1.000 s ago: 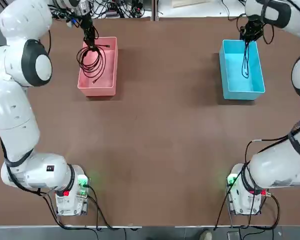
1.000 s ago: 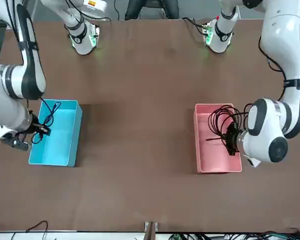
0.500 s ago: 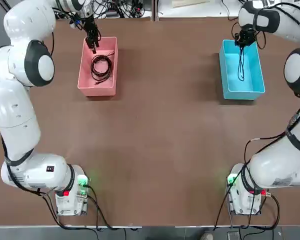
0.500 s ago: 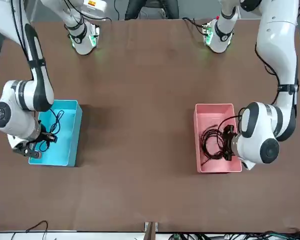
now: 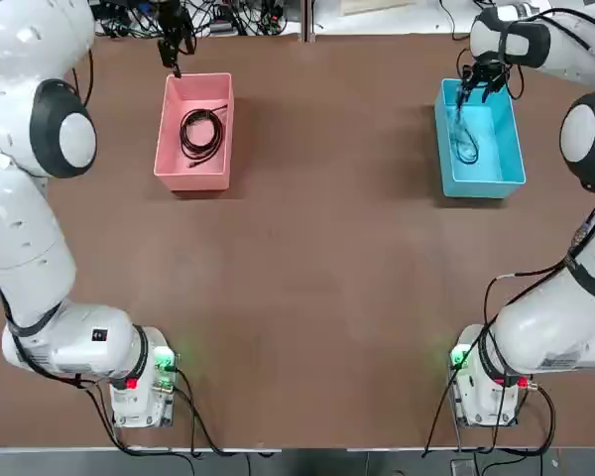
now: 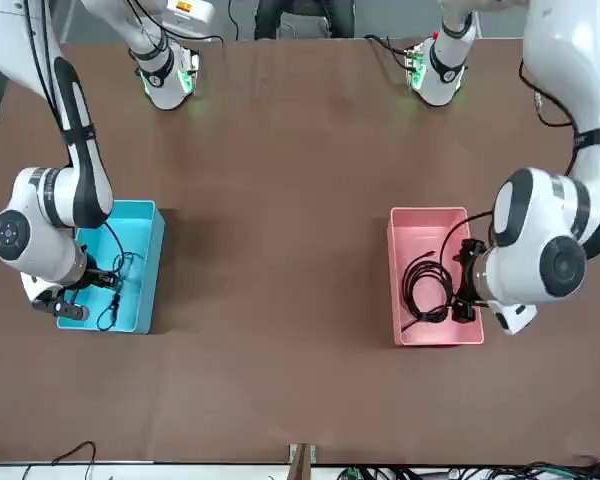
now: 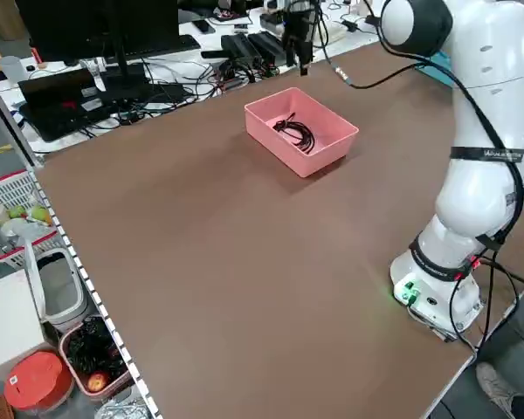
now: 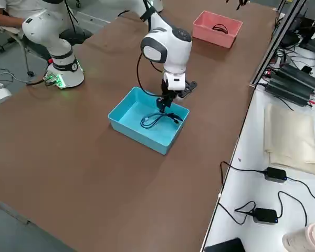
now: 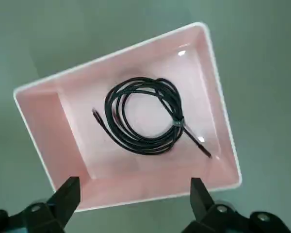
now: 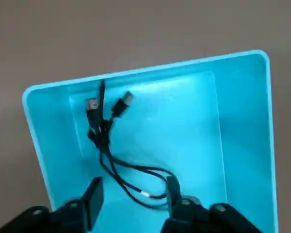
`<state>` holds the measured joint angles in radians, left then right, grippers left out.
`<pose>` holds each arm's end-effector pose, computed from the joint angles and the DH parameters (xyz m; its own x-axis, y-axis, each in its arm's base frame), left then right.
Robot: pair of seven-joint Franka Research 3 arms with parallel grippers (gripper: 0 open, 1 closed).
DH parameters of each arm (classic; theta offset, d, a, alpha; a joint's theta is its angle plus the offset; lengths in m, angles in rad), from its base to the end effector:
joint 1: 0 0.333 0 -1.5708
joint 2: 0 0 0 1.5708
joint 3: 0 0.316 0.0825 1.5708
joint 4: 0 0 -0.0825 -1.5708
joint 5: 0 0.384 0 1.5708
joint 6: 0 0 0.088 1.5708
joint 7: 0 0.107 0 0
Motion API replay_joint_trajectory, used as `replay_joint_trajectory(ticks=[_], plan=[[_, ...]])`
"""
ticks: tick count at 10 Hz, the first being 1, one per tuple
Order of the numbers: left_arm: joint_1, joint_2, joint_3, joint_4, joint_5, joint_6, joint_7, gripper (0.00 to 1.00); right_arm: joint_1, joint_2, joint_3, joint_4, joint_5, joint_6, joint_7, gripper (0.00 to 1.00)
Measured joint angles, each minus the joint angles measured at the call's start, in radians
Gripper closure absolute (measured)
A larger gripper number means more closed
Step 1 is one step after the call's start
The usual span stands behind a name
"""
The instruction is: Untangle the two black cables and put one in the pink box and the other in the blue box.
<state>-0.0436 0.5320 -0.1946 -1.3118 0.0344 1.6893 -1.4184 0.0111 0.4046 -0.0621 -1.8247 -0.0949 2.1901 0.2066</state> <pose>0.6803 -0.1336 0.4252 0.3623 0.9281 -0.0862 0.9190 -0.3711 -0.1331 0.6374 -0.0333 0.3116 0.9803 -0.1962 -0.0206 -0.1930 -0.9755 0.1058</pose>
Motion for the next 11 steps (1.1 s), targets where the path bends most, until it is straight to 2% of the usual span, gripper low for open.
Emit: replay_joint_trajectory(ticks=[2, 3, 4, 6, 8, 9, 11], plan=[[0.028, -0.078, 0.0, -0.001, 0.001, -0.023, 0.18, 0.0, 0.001, -0.001, 0.002, 0.002, 0.0, -0.001, 0.0, 0.04], [0.048, -0.122, 0.0, -0.003, 0.001, -0.034, 0.297, 0.0, 0.001, -0.006, 0.002, 0.009, -0.001, -0.005, -0.003, 0.0], [0.071, -0.165, -0.002, -0.005, 0.001, -0.042, 0.417, 0.0, 0.002, -0.025, 0.003, 0.024, -0.002, -0.04, -0.022, 0.0], [0.134, -0.245, -0.04, -0.033, 0.001, -0.047, 0.591, 0.0, 0.002, -0.112, 0.003, 0.074, -0.002, -0.194, -0.067, 0.0], [0.122, -0.327, -0.05, -0.106, 0.001, -0.109, 0.754, 0.0, 0.002, -0.218, 0.004, 0.107, -0.002, -0.311, -0.095, 0.0], [0.089, -0.357, -0.024, -0.125, 0.0, -0.135, 0.86, 0.0, 0.002, -0.272, 0.005, 0.111, -0.001, -0.337, -0.098, 0.0], [-0.014, -0.41, 0.073, -0.138, -0.025, -0.146, 1.073, 0.0, 0.002, -0.353, 0.009, 0.138, 0.021, -0.42, -0.099, 0.0]])
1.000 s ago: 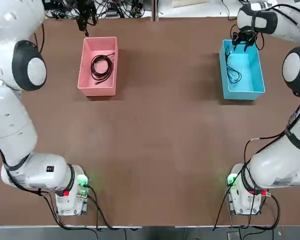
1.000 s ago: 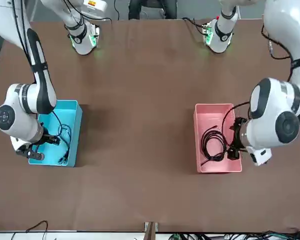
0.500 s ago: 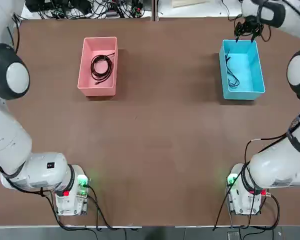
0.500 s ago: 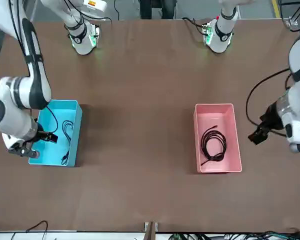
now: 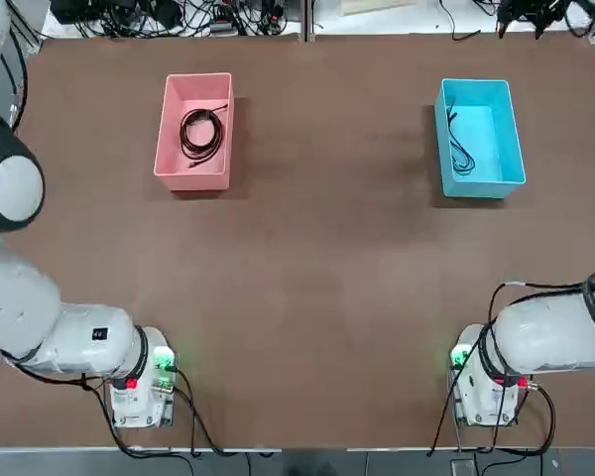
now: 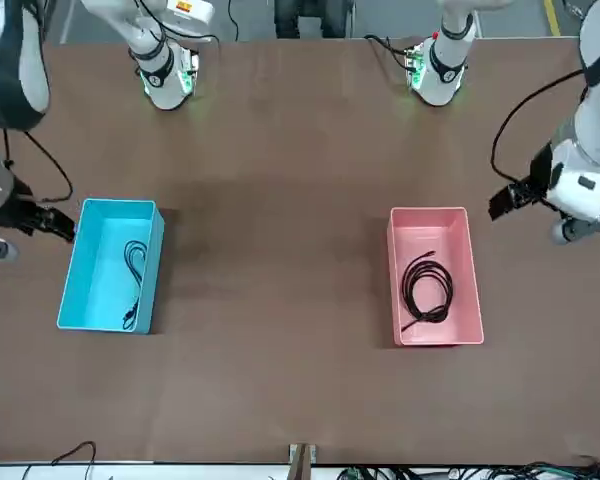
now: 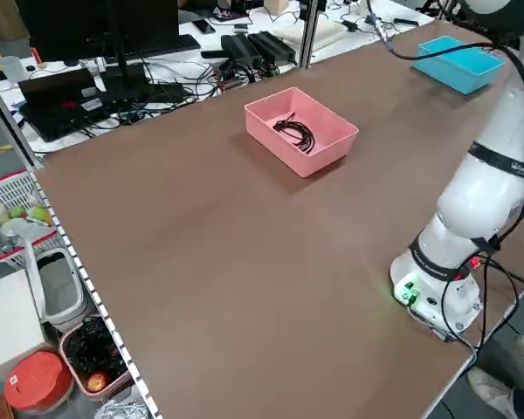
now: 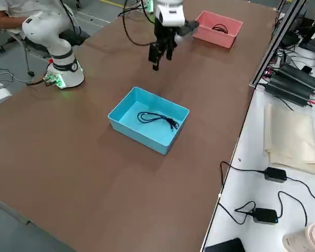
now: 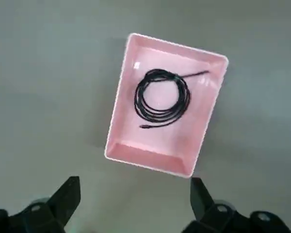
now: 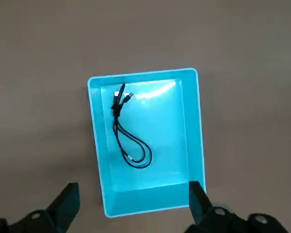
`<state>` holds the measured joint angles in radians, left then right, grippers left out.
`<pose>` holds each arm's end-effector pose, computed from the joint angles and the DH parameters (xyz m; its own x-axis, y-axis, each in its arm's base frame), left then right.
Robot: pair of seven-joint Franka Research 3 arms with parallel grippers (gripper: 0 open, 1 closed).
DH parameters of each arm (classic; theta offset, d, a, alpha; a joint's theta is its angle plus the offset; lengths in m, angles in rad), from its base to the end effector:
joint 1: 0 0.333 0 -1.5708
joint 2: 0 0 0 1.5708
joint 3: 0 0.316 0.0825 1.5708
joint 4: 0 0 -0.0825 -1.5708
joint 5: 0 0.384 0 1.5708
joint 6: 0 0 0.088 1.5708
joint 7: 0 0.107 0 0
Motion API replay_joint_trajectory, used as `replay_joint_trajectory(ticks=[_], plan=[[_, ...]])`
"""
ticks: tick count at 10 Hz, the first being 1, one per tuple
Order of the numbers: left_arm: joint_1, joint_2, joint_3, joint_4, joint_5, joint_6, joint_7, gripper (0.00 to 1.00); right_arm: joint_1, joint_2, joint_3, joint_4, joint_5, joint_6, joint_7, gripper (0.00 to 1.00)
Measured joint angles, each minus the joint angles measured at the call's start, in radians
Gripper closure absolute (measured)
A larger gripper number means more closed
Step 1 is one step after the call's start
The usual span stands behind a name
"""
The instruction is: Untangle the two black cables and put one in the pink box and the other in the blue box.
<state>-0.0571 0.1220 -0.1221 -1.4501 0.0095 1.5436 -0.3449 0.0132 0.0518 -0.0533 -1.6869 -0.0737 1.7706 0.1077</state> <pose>0.5807 -0.0994 0.6096 0.9858 0.1657 -0.0278 0.1657 -0.9862 -0.0043 0.5818 -0.0291 0.5576 0.9904 -0.1323 0.0393 -0.1349 -0.9883 0.0715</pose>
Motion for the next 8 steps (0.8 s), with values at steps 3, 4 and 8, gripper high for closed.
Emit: replay_joint_trajectory(ticks=[3, 4, 8], plan=[[-0.047, -0.068, 0.012, -0.034, 0.026, -0.002, 0.102, 0.0, 0.002, -0.022, 0.005, 0.145, 0.029, -0.175, 0.0, 0.0], [-0.045, -0.067, 0.013, -0.042, 0.033, 0.007, 0.124, 0.0, 0.002, -0.021, 0.006, 0.153, 0.031, -0.181, 0.0, 0.0], [-0.04, -0.033, 0.014, -0.053, 0.011, 0.063, 0.13, 0.0, 0.002, -0.014, 0.006, 0.156, 0.031, -0.189, -0.001, 0.0]])
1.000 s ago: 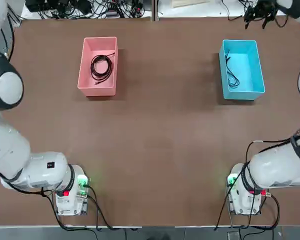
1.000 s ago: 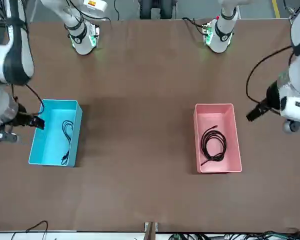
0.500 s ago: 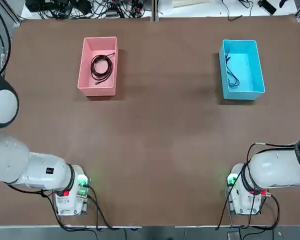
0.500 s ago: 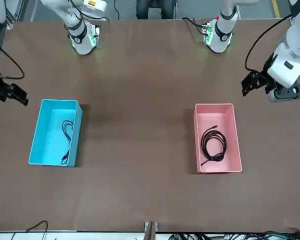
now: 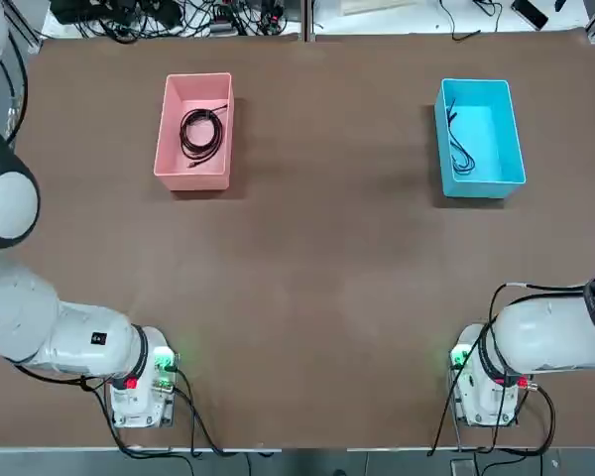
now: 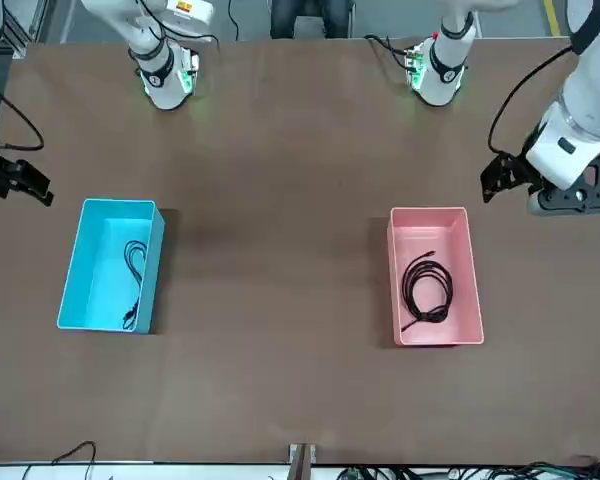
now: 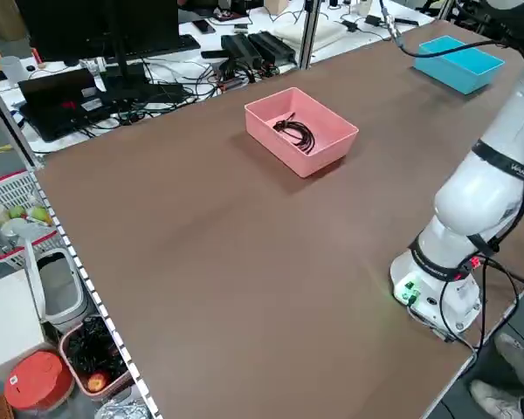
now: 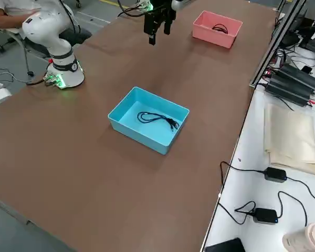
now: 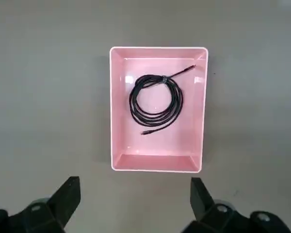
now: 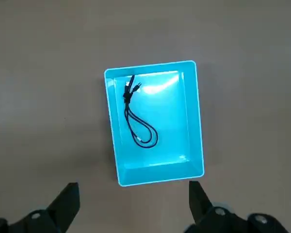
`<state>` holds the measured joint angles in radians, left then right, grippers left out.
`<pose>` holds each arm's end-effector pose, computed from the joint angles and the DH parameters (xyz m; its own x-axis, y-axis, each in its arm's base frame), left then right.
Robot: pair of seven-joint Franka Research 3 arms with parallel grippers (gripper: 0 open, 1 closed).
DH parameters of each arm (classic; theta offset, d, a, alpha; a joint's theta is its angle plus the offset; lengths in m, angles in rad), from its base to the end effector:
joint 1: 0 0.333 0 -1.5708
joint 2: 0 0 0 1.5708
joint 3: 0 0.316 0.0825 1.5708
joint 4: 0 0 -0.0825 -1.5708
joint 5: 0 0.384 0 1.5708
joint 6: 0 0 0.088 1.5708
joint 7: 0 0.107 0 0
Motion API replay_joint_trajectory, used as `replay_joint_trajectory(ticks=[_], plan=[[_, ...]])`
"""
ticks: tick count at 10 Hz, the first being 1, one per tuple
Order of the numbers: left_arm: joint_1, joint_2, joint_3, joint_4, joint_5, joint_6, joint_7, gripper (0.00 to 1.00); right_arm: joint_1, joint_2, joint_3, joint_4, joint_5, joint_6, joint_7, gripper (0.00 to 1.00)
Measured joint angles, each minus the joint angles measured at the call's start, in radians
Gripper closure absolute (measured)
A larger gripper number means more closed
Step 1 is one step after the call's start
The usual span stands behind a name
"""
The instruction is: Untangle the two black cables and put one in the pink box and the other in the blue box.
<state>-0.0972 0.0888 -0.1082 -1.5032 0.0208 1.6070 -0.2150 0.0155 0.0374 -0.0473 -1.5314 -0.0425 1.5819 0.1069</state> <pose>0.5740 -0.1144 0.6094 0.9998 0.0094 0.0176 0.0096 -0.9999 -0.0077 0.5671 -0.0220 0.6232 0.9903 -0.1376 0.0178 -0.1383 -0.9895 0.0426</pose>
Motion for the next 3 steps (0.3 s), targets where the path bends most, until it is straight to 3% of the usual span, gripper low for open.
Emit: replay_joint_trajectory(ticks=[3], plan=[[0.004, 0.0, 0.002, 0.0, -0.015, 0.001, -0.001, 0.0, 0.0, 0.0, 0.0, 0.005, 0.0, -0.022, 0.0, 0.0]])
